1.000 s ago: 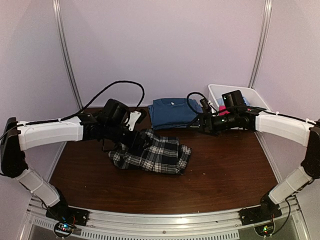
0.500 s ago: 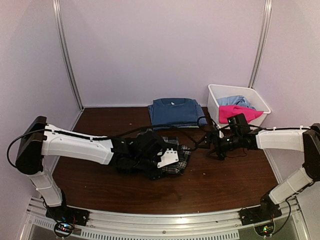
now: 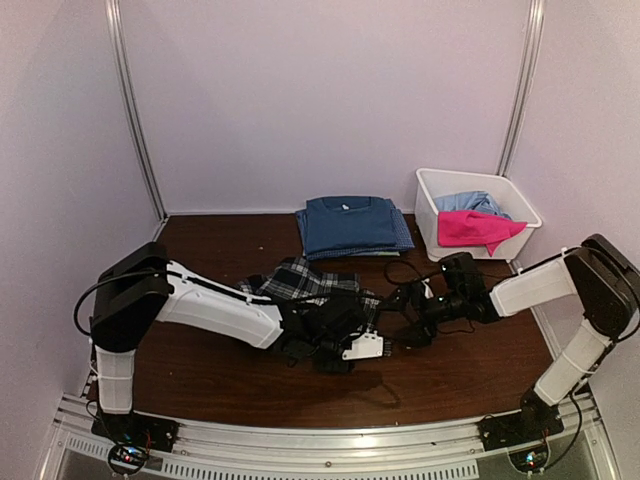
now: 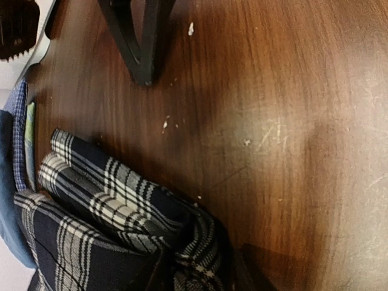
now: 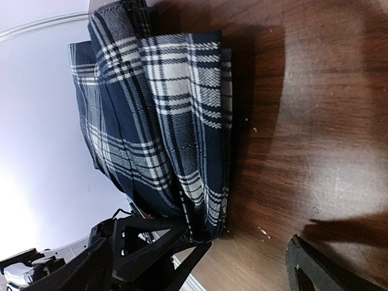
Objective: Fold and stack the mixed laundry pile
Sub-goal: Pick up the square-folded skirt from the center of the board, then place the square-folded skirt at the center of the board.
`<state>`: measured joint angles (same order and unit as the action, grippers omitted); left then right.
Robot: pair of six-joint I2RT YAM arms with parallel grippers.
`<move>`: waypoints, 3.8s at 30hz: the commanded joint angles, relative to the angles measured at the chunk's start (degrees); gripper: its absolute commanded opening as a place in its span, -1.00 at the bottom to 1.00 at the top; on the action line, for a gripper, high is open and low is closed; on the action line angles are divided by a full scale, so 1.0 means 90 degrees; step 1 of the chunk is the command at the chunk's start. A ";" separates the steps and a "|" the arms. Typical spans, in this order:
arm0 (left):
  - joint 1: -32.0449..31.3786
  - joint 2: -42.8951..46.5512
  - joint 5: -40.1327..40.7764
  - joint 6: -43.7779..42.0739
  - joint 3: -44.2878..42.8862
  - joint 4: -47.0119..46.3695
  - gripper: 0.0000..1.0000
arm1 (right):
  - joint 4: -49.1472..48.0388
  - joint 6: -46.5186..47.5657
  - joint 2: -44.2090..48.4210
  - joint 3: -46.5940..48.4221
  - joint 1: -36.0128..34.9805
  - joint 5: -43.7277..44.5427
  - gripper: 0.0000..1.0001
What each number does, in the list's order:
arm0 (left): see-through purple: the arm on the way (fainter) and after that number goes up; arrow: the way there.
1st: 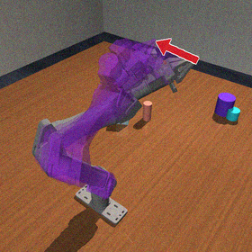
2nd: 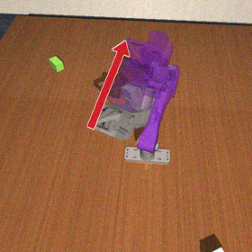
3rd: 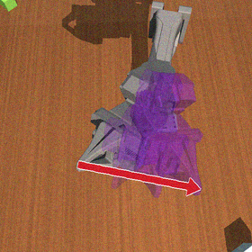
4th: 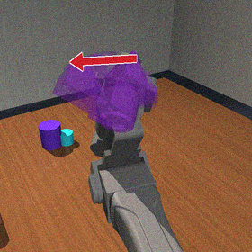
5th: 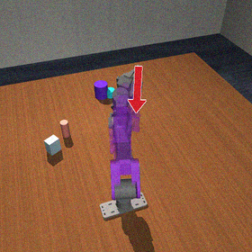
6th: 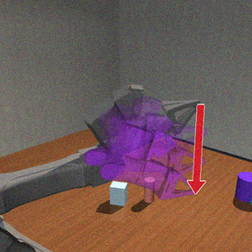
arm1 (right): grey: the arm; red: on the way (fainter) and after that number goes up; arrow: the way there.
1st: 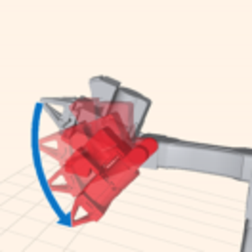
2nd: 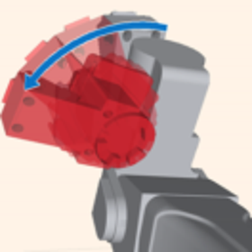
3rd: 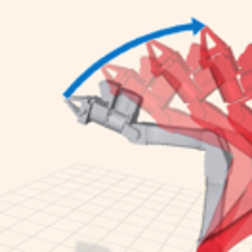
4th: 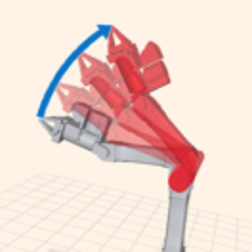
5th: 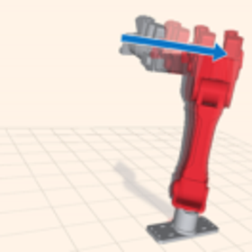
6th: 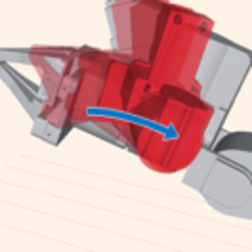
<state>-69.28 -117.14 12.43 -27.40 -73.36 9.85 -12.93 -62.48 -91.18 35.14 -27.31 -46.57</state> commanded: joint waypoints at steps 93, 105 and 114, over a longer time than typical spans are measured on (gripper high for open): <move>0.3565 0.1674 -0.4802 0.7448 0.1674 -0.1515 -1.00 | 0.4673 0.4467 -0.2914 0.5377 -0.1004 0.1480 -1.00; 0.3555 0.1228 -0.3872 0.6393 -0.1325 -0.0786 -1.00 | 0.6098 0.6180 -0.2422 0.8346 -0.0518 0.3790 -1.00; 0.3828 -0.1452 -0.3863 0.6471 -0.4447 -0.0927 -1.00 | 0.6239 0.7095 -0.4260 1.1107 0.0201 0.4605 -0.99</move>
<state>-35.11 -121.05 -20.56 31.27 -106.59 0.78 45.76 -3.64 -124.49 131.98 -26.79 -10.00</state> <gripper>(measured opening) 0.160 0.079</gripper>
